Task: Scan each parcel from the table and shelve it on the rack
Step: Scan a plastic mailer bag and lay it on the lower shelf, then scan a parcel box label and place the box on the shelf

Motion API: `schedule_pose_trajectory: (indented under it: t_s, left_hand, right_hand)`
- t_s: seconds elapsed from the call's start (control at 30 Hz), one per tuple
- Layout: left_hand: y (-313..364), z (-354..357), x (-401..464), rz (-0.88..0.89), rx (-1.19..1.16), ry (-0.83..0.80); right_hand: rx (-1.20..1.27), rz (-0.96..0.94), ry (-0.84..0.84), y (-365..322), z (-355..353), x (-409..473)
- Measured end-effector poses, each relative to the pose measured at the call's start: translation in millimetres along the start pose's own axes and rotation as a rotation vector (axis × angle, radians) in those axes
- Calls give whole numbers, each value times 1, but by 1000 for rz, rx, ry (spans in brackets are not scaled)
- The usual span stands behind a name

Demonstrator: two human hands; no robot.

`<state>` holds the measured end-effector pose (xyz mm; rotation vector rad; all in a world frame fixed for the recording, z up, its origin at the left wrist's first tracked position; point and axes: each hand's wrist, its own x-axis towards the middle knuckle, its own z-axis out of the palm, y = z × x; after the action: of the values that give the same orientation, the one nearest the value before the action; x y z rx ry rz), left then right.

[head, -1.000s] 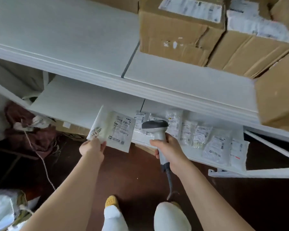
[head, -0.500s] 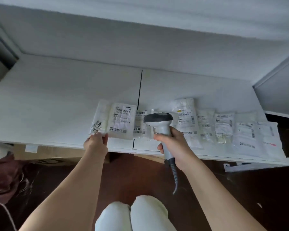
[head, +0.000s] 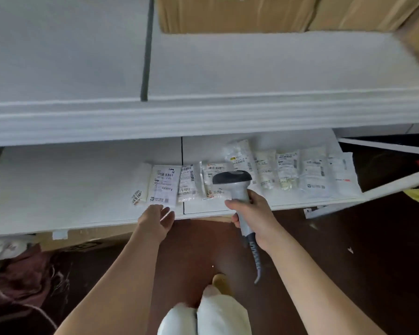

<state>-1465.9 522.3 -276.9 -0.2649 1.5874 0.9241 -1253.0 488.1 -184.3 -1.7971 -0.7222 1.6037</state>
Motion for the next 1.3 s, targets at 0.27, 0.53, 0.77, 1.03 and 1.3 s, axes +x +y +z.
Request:
schedule_pose_trajectory:
  t_s: [0.27, 0.53, 0.77, 1.03, 1.3]
  left_hand:
    - [-49, 78, -167, -29, 364, -245]
    - [-148, 194, -305, 33, 668, -495]
    - [-342, 338, -442, 74, 934, -777]
    - [-574, 447, -568, -28, 1156, -930]
    - [-706, 574, -624, 4, 1363, -978]
  right_hand:
    - [219, -5, 177, -47, -99, -140]
    - [464, -80, 506, -47, -249, -250]
    - [636, -161, 774, 6, -454, -343]
    - [749, -211, 1059, 73, -681, -428]
    - [852, -238, 1198, 87, -848, -424]
